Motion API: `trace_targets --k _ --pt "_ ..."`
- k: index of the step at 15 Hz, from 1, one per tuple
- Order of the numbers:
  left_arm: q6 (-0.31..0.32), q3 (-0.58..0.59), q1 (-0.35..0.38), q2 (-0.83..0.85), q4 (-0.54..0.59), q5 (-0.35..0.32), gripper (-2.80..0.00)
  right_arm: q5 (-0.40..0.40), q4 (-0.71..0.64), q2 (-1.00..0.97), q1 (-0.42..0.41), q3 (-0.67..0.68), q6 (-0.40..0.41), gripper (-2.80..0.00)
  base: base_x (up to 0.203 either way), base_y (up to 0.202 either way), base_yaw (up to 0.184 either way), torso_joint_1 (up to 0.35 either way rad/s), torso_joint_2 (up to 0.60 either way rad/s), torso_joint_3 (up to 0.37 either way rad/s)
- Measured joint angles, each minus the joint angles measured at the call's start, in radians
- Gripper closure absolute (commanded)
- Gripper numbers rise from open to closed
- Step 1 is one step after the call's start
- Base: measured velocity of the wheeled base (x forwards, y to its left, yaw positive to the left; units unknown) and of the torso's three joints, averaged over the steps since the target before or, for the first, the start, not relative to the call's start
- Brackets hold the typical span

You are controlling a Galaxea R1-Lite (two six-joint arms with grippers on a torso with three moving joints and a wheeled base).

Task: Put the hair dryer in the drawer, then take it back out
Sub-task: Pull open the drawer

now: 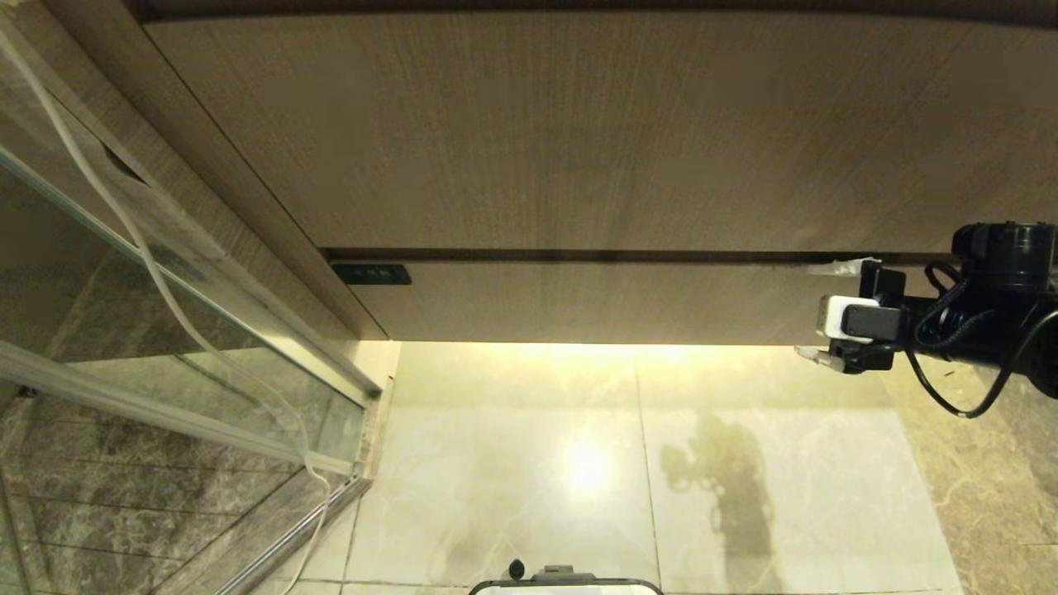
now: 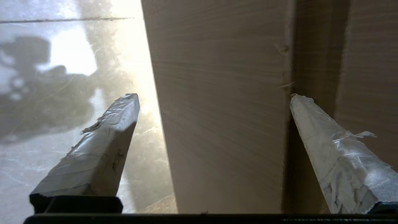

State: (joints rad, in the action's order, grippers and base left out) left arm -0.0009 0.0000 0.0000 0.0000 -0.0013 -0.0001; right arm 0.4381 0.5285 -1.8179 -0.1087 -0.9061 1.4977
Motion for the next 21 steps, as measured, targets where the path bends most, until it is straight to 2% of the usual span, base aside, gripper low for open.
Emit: trace_targets --k 9,13,17,19,21 --pt "0.0 0.0 0.0 0.0 0.0 0.0 0.0 -0.028 0.008 -0.069 0.005 -0.087 -0.006 -2.8 0.0 0.0 0.0 0.0 0.0 0.0" --pt "0.0 0.0 0.0 0.0 0.0 0.0 0.0 -0.041 0.01 -0.123 0.019 -0.153 -0.033 -2.8 0.0 0.0 0.0 0.0 0.0 0.0" --pt "0.0 0.0 0.0 0.0 0.0 0.0 0.0 -0.132 0.019 -0.185 0.047 -0.192 -0.045 -2.8 0.0 0.0 0.0 0.0 0.0 0.0" --pt "0.0 0.0 0.0 0.0 0.0 0.0 0.0 -0.165 0.022 -0.202 0.059 -0.198 -0.078 -2.8 0.0 0.0 0.0 0.0 0.0 0.0" --pt "0.0 0.0 0.0 0.0 0.001 0.0 0.0 -0.228 -0.05 -0.199 0.064 -0.205 -0.103 -2.8 0.0 0.0 0.0 0.0 0.0 0.0"
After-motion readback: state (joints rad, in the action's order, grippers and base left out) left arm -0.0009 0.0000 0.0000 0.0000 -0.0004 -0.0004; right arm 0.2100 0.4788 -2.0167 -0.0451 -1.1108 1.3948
